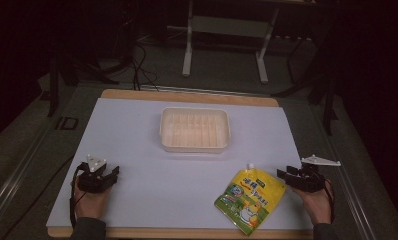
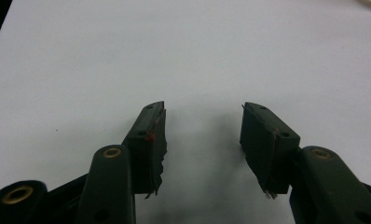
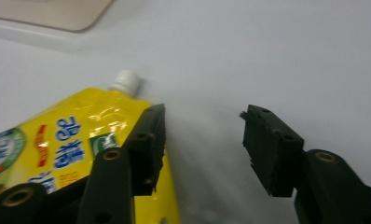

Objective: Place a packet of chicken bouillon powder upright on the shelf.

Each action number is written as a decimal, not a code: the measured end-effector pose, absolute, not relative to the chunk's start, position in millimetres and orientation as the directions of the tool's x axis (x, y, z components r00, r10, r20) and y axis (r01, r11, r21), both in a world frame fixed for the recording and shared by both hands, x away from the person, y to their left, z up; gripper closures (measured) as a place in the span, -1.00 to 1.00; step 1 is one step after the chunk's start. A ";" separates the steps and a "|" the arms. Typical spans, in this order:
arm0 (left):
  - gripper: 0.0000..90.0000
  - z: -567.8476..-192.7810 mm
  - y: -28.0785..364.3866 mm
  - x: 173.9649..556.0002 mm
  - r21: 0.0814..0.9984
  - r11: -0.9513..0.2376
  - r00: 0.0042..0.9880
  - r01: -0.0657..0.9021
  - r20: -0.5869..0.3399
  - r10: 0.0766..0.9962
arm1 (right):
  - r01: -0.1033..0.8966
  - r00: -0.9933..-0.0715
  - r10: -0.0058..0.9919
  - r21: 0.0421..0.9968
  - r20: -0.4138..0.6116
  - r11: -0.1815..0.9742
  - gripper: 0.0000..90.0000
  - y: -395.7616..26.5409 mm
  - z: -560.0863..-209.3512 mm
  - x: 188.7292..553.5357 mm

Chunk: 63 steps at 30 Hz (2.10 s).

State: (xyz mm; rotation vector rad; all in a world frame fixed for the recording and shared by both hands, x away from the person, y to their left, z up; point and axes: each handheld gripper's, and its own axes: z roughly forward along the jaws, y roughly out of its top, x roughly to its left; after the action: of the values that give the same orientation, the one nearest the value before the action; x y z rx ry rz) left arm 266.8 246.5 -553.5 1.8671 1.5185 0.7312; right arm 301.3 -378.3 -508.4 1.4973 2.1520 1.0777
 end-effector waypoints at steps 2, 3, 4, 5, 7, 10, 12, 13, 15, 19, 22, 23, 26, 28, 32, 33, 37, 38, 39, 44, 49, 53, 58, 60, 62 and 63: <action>0.12 -553.5 246.3 266.8 0.752 -0.152 0.186 0.642 0.040 0.982 | 0.676 -0.417 0.889 0.719 0.191 0.162 0.04 -376.7 -509.3 300.2; 0.12 -553.5 246.4 266.9 0.751 -0.154 0.187 0.642 0.041 0.981 | 0.677 -0.423 0.884 0.718 0.200 0.161 0.04 -375.9 -509.9 299.6; 0.12 -553.5 246.3 267.0 0.750 -0.155 0.188 0.643 0.042 0.981 | 0.678 -0.427 0.880 0.717 0.208 0.160 0.04 -374.8 -510.4 299.0; 0.12 -553.5 246.2 267.0 0.750 -0.155 0.187 0.643 0.043 0.981 | 0.680 -0.433 0.875 0.715 0.215 0.161 0.03 -373.9 -511.0 298.5; 0.12 -553.7 246.2 267.2 0.748 -0.158 0.188 0.644 0.045 0.981 | 0.686 -0.442 0.869 0.708 0.222 0.167 0.04 -372.0 -512.7 297.8; 0.11 -554.0 245.6 267.6 0.749 -0.155 0.185 0.644 0.045 0.982 | 0.695 -0.460 0.855 0.697 0.240 0.178 0.04 -369.3 -516.0 297.4; 0.11 -554.0 245.4 267.6 0.747 -0.157 0.185 0.646 0.046 0.982 | 0.701 -0.467 0.850 0.687 0.244 0.189 0.05 -367.2 -518.8 297.4; 0.11 -553.9 245.3 267.6 0.745 -0.158 0.186 0.648 0.047 0.982 | 0.704 -0.469 0.849 0.684 0.243 0.193 0.05 -366.4 -520.4 297.6; 0.11 -553.9 245.2 267.7 0.744 -0.158 0.185 0.649 0.047 0.982 | 0.710 -0.476 0.843 0.676 0.250 0.200 0.06 -365.0 -523.9 298.1; 0.11 -553.9 245.6 267.9 0.744 -0.156 0.183 0.650 0.046 0.982 | 0.726 -0.479 0.840 0.654 0.257 0.214 0.11 -361.2 -530.2 298.8; 0.10 -553.9 245.9 268.0 0.744 -0.157 0.182 0.650 0.048 0.982 | 0.734 -0.491 0.832 0.637 0.258 0.236 0.19 -358.7 -533.2 299.5; 0.10 -553.9 246.0 268.0 0.744 -0.155 0.180 0.650 0.047 0.982 | 0.735 -0.497 0.828 0.633 0.260 0.242 0.23 -358.1 -533.8 299.7; 0.10 -554.0 246.2 268.1 0.745 -0.148 0.176 0.651 0.042 0.983 | 0.741 -0.505 0.821 0.622 0.266 0.254 0.26 -356.4 -535.1 300.3; 0.10 -554.0 246.3 268.1 0.745 -0.146 0.175 0.651 0.041 0.984 | 0.740 -0.507 0.820 0.621 0.265 0.257 0.28 -355.8 -535.2 300.3; 0.10 -554.1 246.3 268.2 0.744 -0.146 0.173 0.651 0.042 0.984 | 0.738 -0.521 0.809 0.620 0.272 0.267 0.39 -355.2 -533.7 299.4; 0.10 -554.1 246.3 268.2 0.744 -0.146 0.173 0.651 0.042 0.984 | 0.738 -0.521 0.809 0.620 0.272 0.267 0.39 -355.2 -533.7 299.4; 0.10 -554.1 246.3 268.2 0.744 -0.146 0.172 0.652 0.042 0.984 | 0.737 -0.544 0.798 0.602 0.259 0.308 0.48 -349.7 -535.1 298.7; 0.10 -554.1 246.3 268.2 0.744 -0.145 0.171 0.653 0.042 0.984 | 0.739 -0.543 0.800 0.599 0.256 0.309 0.49 -349.3 -535.1 298.7; 0.10 -554.1 246.3 268.2 0.744 -0.146 0.172 0.652 0.042 0.984 | 0.737 -0.546 0.797 0.599 0.257 0.312 0.51 -349.3 -535.1 299.0; 0.10 -554.1 246.2 268.2 0.744 -0.144 0.170 0.653 0.041 0.985 | 0.741 -0.548 0.799 0.587 0.248 0.327 0.65 -348.1 -534.9 299.6; 0.09 -554.2 246.3 268.3 0.744 -0.140 0.167 0.653 0.039 0.985 | 0.757 -0.533 0.805 0.571 0.260 0.317 0.87 -347.7 -535.0 301.1; 0.09 -554.2 246.6 268.4 0.744 -0.138 0.166 0.654 0.038 0.985 | 0.761 -0.531 0.811 0.559 0.245 0.330 0.99 -343.0 -532.7 300.5; 0.10 -554.3 246.7 268.5 0.745 -0.132 0.160 0.654 0.035 0.986 | 0.767 -0.518 0.827 0.545 0.218 0.338 0.99 -338.2 -526.9 300.1; 0.10 -554.2 246.9 268.5 0.745 -0.132 0.158 0.654 0.036 0.987 | 0.770 -0.512 0.832 0.544 0.216 0.333 1.00 -337.5 -523.6 299.3; 0.10 -554.2 246.8 268.5 0.745 -0.132 0.158 0.654 0.036 0.987 | 0.769 -0.511 0.833 0.546 0.213 0.332 1.00 -337.0 -521.3 298.9; 0.10 -554.3 246.8 268.5 0.746 -0.131 0.157 0.653 0.035 0.987 | 0.769 -0.510 0.834 0.546 0.212 0.332 1.00 -336.5 -520.5 298.6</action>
State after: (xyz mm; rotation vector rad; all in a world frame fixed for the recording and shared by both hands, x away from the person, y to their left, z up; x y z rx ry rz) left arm 268.5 246.8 -554.3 1.8546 1.5572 0.7364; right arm 298.6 -336.5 -520.5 1.4964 2.4749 0.9213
